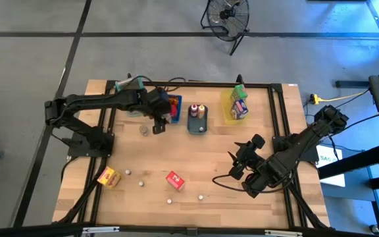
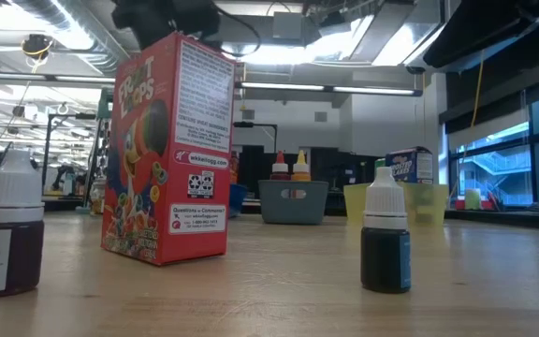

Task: Pick & Place Kitchen Items
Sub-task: Put the brown seasoning bottle into the blue bin

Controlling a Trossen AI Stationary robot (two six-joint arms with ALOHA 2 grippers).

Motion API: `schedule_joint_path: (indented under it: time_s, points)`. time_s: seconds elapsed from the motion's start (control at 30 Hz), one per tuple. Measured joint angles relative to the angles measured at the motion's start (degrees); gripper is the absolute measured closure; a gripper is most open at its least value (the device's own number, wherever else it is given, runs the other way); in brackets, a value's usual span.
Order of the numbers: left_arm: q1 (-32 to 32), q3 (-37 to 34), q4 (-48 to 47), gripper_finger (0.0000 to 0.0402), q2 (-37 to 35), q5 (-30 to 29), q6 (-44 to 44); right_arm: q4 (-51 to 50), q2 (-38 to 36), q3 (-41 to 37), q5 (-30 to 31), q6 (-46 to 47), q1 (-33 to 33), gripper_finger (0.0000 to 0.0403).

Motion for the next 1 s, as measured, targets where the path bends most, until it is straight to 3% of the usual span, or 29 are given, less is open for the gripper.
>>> schedule_joint_path:
  time_s: [0.6,1.0]
  points:
    - [3.2,0.0,5.6,0.0206,9.4,-0.3,1.0,0.2,0.2,0.0,-0.4,-0.2,0.0,0.0185]
    - [5.2,0.0,6.1,0.0205,10.3,-0.4,0.6,0.3,0.2,0.0,-0.5,-0.2,0.0,0.0185]
